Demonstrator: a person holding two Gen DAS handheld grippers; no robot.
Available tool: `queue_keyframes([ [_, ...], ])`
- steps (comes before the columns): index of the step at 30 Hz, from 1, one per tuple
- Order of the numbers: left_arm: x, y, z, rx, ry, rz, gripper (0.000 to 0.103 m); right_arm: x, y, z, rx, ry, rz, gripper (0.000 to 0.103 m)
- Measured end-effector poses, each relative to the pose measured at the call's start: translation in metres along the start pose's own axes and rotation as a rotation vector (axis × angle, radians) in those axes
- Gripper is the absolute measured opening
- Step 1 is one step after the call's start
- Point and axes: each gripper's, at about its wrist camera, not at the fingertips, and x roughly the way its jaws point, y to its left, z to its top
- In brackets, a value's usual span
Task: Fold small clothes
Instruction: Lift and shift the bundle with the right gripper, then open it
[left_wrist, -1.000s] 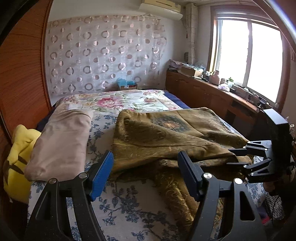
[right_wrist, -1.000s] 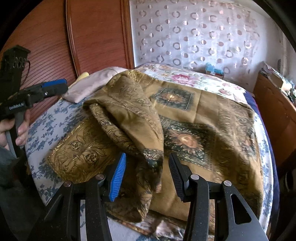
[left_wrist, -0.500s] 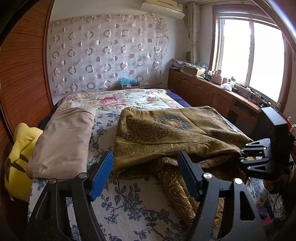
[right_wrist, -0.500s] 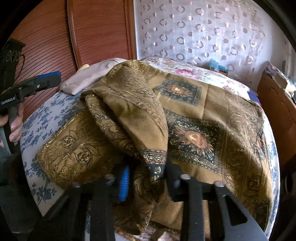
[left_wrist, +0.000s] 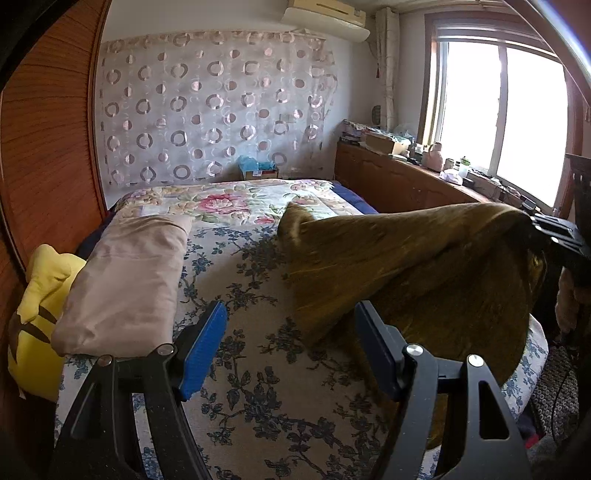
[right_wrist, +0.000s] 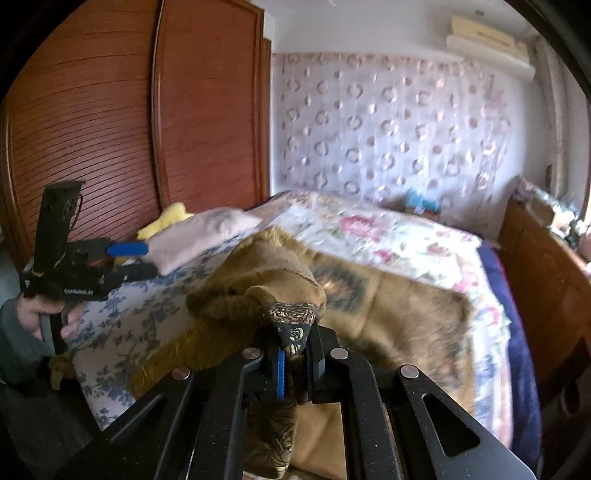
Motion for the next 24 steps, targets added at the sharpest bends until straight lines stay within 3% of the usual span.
queue_keyframes([
  [7,0.0,-0.011,0.001,0.021,-0.002,-0.023,0.072,-0.016,-0.044,-0.02,0.064,0.061,-0.145,0.007],
  [16,0.003,-0.024,0.001,0.044,0.003,-0.043,0.073,-0.009,-0.074,-0.064,0.172,0.215,-0.221,0.008],
  [24,0.005,-0.031,0.001,0.054,0.007,-0.051,0.073,-0.024,-0.073,-0.064,0.181,0.251,-0.241,0.039],
])
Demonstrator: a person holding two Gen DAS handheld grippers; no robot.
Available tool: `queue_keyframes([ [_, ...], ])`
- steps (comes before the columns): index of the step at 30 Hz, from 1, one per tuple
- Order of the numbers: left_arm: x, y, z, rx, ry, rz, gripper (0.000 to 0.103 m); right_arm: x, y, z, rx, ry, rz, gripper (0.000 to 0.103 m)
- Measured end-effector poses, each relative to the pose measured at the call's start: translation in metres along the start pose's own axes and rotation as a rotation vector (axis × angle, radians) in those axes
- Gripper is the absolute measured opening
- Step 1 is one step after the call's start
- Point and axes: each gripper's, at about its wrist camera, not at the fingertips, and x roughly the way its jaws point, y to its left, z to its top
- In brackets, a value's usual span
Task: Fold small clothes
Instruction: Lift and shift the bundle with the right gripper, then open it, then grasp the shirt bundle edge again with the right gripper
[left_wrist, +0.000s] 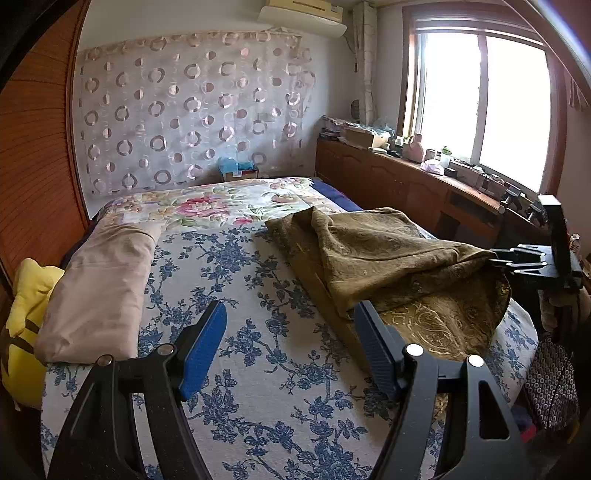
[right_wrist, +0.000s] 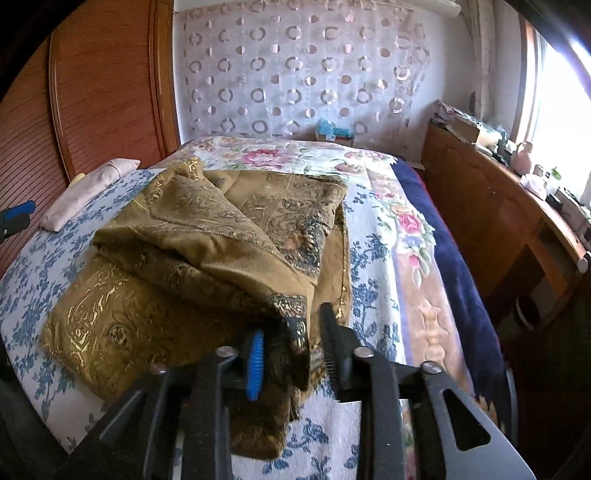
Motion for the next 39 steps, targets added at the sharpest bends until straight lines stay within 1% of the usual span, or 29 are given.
queue_keyframes([
  [3,0.001,-0.003,0.0,0.005,0.0,-0.003,0.073,-0.013,0.0,0.002,-0.019,-0.03,-0.001,0.047],
  [9,0.002,-0.005,0.0,0.012,0.0,-0.001,0.073,-0.024,0.014,0.012,-0.055,-0.094,0.062,0.055],
  [11,0.002,-0.006,0.0,0.011,0.0,0.001,0.073,-0.019,0.022,0.017,-0.066,-0.092,0.08,0.056],
  [16,0.003,-0.005,-0.002,0.004,0.002,0.005,0.073,0.013,0.046,0.035,-0.119,-0.085,0.12,0.056],
  [21,0.002,-0.002,-0.004,0.002,0.002,0.009,0.073,0.054,0.058,0.057,-0.145,-0.044,0.193,0.056],
  [24,0.002,-0.001,-0.005,0.002,0.003,0.011,0.073,0.07,0.062,0.067,-0.161,-0.018,0.234,0.056],
  [27,0.002,0.001,-0.007,-0.002,0.006,0.011,0.073,0.079,0.066,0.072,-0.186,0.016,0.274,0.056],
  [33,0.002,0.003,-0.009,-0.008,0.009,0.008,0.073,0.092,0.07,0.076,-0.239,0.112,0.346,0.056],
  [39,0.004,0.003,-0.01,-0.006,0.014,0.006,0.073,0.091,0.072,0.08,-0.282,0.12,0.373,0.058],
])
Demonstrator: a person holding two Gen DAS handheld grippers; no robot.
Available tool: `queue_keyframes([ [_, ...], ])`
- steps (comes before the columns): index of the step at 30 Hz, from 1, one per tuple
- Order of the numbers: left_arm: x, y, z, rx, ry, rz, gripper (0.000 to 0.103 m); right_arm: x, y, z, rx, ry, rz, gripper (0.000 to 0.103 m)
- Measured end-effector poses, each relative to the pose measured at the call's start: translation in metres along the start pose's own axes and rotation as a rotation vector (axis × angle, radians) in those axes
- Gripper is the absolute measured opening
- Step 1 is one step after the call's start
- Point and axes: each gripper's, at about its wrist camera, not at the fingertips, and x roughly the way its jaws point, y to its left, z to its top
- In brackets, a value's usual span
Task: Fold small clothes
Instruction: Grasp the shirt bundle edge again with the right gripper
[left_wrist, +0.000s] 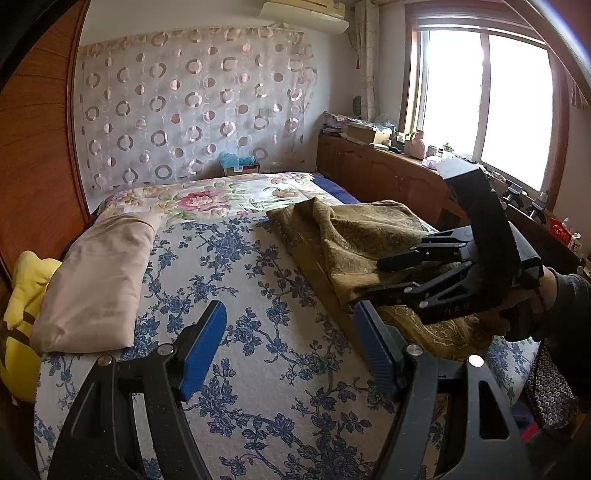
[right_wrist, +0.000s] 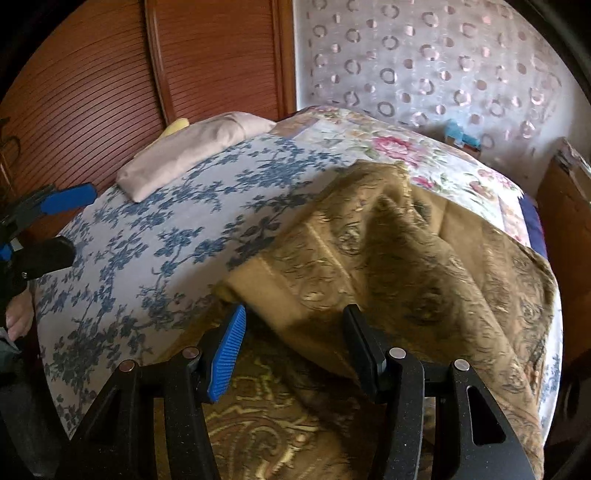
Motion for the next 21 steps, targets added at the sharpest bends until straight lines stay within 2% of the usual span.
queue_keyframes([
  [6,0.002,-0.003,-0.002,0.002,0.007,-0.003,0.073,0.004,0.004,0.0,-0.045,0.018,0.015,0.061],
  [11,0.003,-0.004,-0.002,0.002,0.007,-0.004,0.073,0.015,0.015,0.001,-0.118,0.046,-0.038,0.061],
  [14,0.003,-0.004,-0.003,0.003,0.008,-0.006,0.073,0.014,0.014,0.002,-0.115,0.04,-0.046,0.061],
  [16,0.004,-0.006,-0.003,0.004,0.009,-0.008,0.073,0.012,0.013,0.002,-0.117,0.028,-0.071,0.047],
  [17,0.006,-0.006,-0.003,0.006,0.011,-0.009,0.073,0.013,0.014,0.002,-0.122,0.025,-0.091,0.029],
  [18,0.006,-0.008,-0.004,0.008,0.012,-0.011,0.073,0.013,0.013,0.002,-0.117,0.025,-0.098,0.019],
  [19,0.007,-0.009,-0.004,0.009,0.012,-0.012,0.073,0.011,0.01,0.002,-0.109,0.028,-0.078,0.016],
  [20,0.007,-0.009,-0.004,0.011,0.012,-0.013,0.073,0.008,0.008,0.004,-0.111,0.029,-0.07,0.008],
  [21,0.007,-0.01,-0.005,0.011,0.011,-0.014,0.073,0.006,0.007,0.007,-0.123,0.027,-0.086,0.007],
])
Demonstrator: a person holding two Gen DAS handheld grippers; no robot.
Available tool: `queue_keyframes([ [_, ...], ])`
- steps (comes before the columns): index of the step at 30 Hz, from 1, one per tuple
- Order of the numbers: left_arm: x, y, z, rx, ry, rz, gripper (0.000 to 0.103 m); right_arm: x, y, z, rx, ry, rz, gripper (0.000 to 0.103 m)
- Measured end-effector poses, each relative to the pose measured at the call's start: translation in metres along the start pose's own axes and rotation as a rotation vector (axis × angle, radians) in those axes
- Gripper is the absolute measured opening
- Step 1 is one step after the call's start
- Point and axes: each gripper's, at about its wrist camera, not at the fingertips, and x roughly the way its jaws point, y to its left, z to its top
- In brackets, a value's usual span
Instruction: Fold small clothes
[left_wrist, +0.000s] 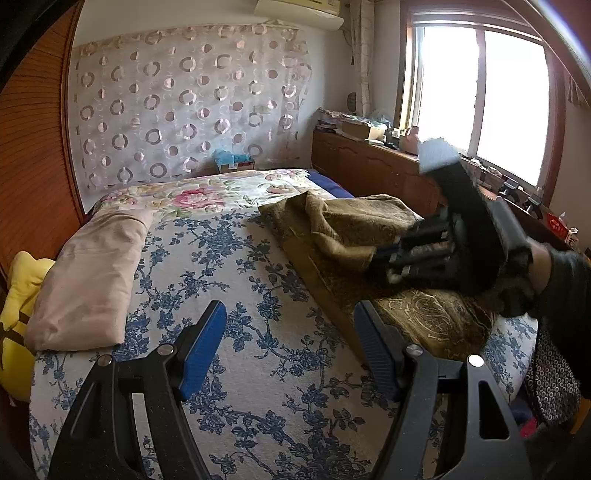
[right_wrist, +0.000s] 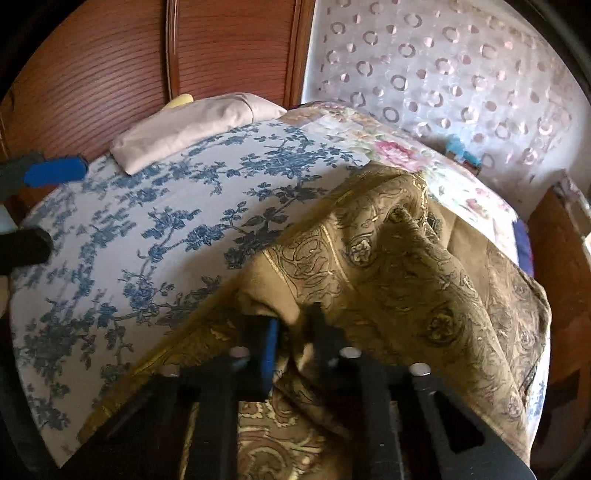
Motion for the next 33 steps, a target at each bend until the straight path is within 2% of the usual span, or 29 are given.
queue_keyframes([
  [4,0.0,-0.001,-0.001,-0.002,0.001,-0.004,0.073,-0.019,-0.018,0.014,-0.003,-0.044,-0.074,0.006],
  [10,0.0,0.0,0.0,-0.003,0.002,-0.01,0.073,-0.039,-0.072,0.033,0.05,-0.068,-0.261,0.006],
  [18,0.004,-0.002,-0.002,0.005,0.014,-0.017,0.073,-0.018,-0.132,0.04,0.174,-0.024,-0.496,0.006],
  [23,0.005,-0.004,-0.004,0.006,0.022,-0.022,0.073,0.006,-0.151,0.041,0.271,0.017,-0.524,0.006],
  [27,0.006,-0.007,-0.005,0.008,0.029,-0.028,0.073,0.015,-0.154,0.048,0.291,0.049,-0.536,0.007],
  [28,0.006,-0.008,-0.006,0.01,0.03,-0.03,0.073,0.014,-0.154,0.05,0.297,0.053,-0.54,0.008],
  [30,0.006,-0.009,-0.006,0.013,0.031,-0.034,0.073,0.008,-0.162,0.052,0.309,0.056,-0.543,0.03],
  [31,0.005,-0.01,-0.005,0.015,0.031,-0.036,0.073,0.003,-0.161,0.053,0.309,0.048,-0.545,0.036],
  [32,0.005,-0.012,-0.005,0.019,0.032,-0.039,0.073,-0.004,-0.157,0.053,0.308,0.034,-0.538,0.041],
  [33,0.005,-0.013,-0.005,0.021,0.033,-0.042,0.073,-0.006,-0.163,0.049,0.308,0.027,-0.524,0.041],
])
